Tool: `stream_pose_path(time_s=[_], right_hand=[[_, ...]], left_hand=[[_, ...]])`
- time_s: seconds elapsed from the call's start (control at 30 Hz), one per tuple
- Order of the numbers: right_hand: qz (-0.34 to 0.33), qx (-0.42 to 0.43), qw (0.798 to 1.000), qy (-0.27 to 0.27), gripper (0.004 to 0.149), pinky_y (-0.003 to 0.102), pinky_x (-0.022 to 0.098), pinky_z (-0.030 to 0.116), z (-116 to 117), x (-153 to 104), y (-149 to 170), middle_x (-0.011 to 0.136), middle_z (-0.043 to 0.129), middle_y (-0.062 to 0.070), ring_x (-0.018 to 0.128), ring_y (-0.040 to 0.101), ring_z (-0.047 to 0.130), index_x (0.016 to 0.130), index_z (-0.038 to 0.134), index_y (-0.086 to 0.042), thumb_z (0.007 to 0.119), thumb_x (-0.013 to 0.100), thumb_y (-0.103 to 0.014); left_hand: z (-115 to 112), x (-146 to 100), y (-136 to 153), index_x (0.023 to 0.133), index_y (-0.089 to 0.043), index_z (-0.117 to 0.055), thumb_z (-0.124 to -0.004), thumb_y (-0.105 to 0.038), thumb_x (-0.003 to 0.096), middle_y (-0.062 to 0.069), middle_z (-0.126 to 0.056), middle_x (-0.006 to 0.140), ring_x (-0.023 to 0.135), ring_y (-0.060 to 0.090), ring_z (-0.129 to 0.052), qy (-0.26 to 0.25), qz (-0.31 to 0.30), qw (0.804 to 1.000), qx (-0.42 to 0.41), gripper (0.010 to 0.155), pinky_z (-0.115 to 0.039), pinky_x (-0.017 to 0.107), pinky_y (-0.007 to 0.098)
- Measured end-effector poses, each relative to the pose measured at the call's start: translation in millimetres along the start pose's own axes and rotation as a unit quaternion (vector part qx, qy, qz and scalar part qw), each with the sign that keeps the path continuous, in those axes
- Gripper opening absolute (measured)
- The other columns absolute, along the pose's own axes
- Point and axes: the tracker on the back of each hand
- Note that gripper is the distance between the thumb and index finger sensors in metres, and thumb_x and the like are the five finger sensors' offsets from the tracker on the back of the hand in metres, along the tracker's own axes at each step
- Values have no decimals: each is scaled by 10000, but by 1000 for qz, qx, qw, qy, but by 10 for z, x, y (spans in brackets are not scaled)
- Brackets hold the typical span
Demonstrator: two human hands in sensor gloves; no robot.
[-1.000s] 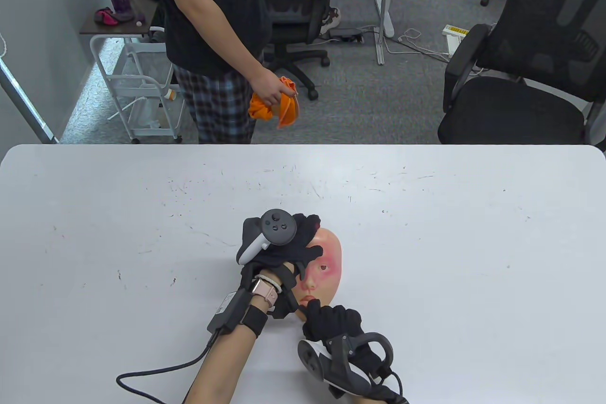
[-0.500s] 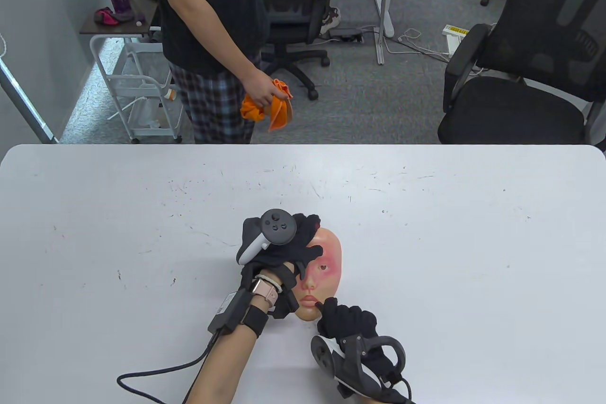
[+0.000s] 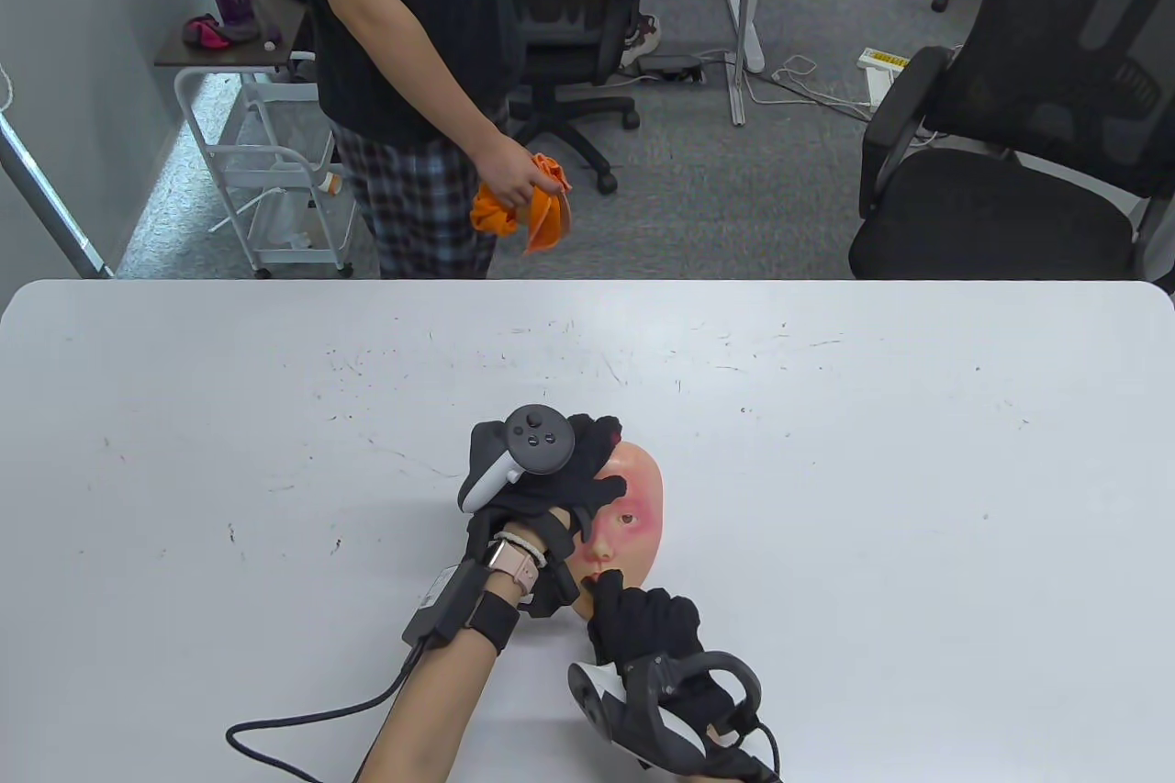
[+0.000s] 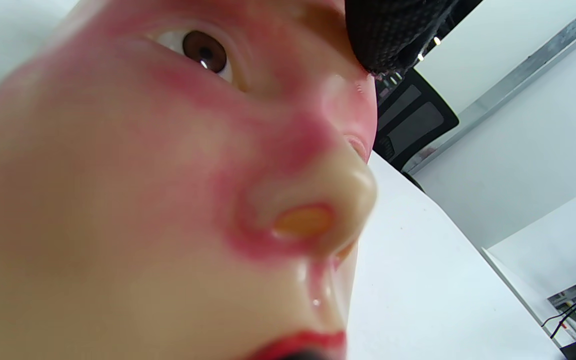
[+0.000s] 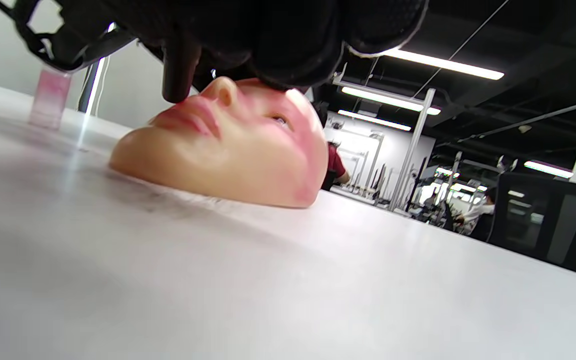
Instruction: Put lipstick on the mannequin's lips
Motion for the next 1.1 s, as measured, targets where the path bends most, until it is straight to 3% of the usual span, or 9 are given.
stream_pose_path(time_s=[0.13, 0.37, 0.6, 0.7, 0.83, 1.0, 1.1], right_hand=[[24, 10, 1000, 4, 529, 443, 415, 773, 6, -13, 67, 436, 914, -58, 387, 159, 922, 861, 810, -156, 737, 432, -457], [-15, -9, 999, -28, 529, 426, 432, 779, 12, 0, -39, 463, 910, -81, 415, 140, 923, 884, 787, -183, 718, 449, -475], [27, 15, 999, -10, 530, 441, 410, 777, 6, -26, 70, 432, 914, -61, 383, 155, 923, 861, 810, -151, 737, 436, -459], [4, 16, 1000, -5, 529, 433, 410, 780, 2, -34, 39, 429, 914, -70, 383, 147, 924, 859, 810, -157, 734, 435, -464], [-30, -12, 999, -41, 527, 426, 439, 778, 22, 28, -89, 468, 908, -85, 424, 138, 923, 890, 779, -187, 715, 455, -477], [18, 24, 1000, -3, 530, 441, 424, 773, 5, -19, 51, 447, 911, -64, 400, 156, 922, 873, 798, -162, 729, 443, -464], [27, 40, 998, -33, 530, 438, 420, 775, 32, -28, 127, 439, 911, -64, 396, 153, 922, 866, 802, -153, 734, 441, -463]], left_hand=[[1, 5, 4, 1162, -350, -361, -755, -439, 528, 71, -240, 1211, 1088, 327, -252, 2, 0, 1000, -5, 753, -263, 818, 541], [1, 5, 2, 1162, -351, -357, -754, -439, 529, 70, -238, 1211, 1088, 325, -250, 3, 1, 1000, -5, 752, -262, 817, 542], [-3, 6, -7, 1162, -350, -357, -754, -438, 528, 74, -237, 1211, 1087, 328, -249, 2, 4, 1000, -3, 753, -260, 816, 544], [-3, 5, 1, 1161, -350, -354, -752, -438, 530, 69, -235, 1210, 1089, 323, -246, 1, 3, 1000, -6, 751, -258, 819, 539], [-3, 6, 1, 1161, -354, -355, -753, -440, 529, 69, -236, 1210, 1088, 324, -248, 2, 3, 1000, -4, 752, -261, 818, 540], [-1, 5, -1, 1160, -352, -354, -753, -439, 529, 68, -237, 1210, 1088, 322, -248, 4, 6, 1000, -4, 752, -260, 819, 539], [-1, 7, 0, 1159, -354, -356, -753, -438, 528, 67, -235, 1210, 1088, 324, -246, 3, 7, 1000, -6, 750, -258, 818, 540]])
Point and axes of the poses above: the tracker on the back of each hand, its own y axis roughly to the little-finger side, its own x axis roughly from the wrist to the fingertips, z = x × y
